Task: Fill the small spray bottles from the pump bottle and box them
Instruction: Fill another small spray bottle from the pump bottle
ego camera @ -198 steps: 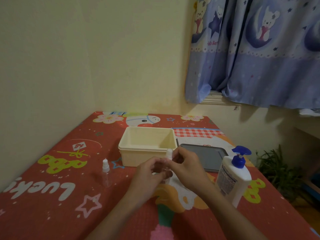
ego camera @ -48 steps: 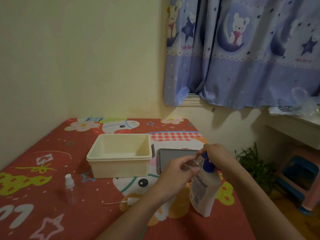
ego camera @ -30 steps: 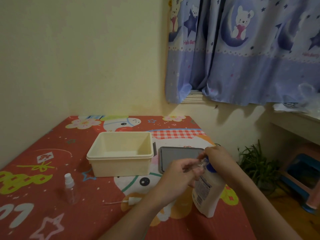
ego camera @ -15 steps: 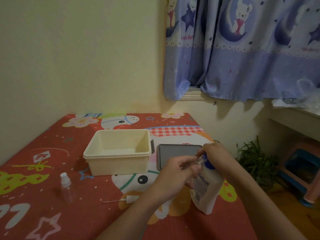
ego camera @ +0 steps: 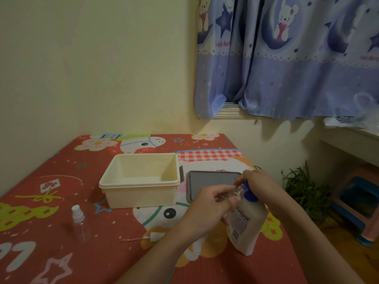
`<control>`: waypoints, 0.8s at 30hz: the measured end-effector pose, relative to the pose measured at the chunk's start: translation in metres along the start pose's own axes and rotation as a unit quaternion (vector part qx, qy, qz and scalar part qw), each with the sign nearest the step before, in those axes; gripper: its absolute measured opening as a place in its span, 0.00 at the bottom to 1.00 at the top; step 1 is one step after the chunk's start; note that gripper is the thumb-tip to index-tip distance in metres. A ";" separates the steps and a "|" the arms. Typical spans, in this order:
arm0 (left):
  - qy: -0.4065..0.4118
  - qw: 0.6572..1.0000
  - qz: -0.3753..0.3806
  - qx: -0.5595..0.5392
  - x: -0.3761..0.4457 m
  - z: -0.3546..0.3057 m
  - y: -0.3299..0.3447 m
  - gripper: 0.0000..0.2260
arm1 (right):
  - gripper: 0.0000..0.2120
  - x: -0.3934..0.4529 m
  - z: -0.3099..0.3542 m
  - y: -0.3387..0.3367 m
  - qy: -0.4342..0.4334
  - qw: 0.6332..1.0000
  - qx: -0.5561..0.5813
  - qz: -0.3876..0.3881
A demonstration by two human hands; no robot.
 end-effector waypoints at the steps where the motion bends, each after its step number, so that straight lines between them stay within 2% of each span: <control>1: 0.003 1.000 0.000 0.000 0.000 -0.002 0.000 0.17 | 0.12 0.000 0.002 -0.001 0.000 1.000 0.005 -0.002; 8: -0.006 1.000 -0.018 0.011 0.001 0.003 0.001 0.19 | 0.12 0.001 -0.003 0.001 -0.015 1.000 -0.012 -0.010; 14: 0.001 1.000 -0.013 0.003 0.002 0.000 0.001 0.18 | 0.13 0.005 0.003 -0.004 0.005 1.000 -0.009 0.002; 24: -0.004 1.000 -0.012 -0.004 0.001 0.005 0.001 0.17 | 0.12 0.003 -0.003 -0.001 -0.001 0.996 -0.084 -0.005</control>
Point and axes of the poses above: each hand's wrist, its own x-axis towards the middle knuckle, its own y-axis out of the palm, z = x × y, the point moved 2 cm from there along x, towards the middle knuckle, and after that the axes turned 12 degrees about z, right-handed, at the moved point
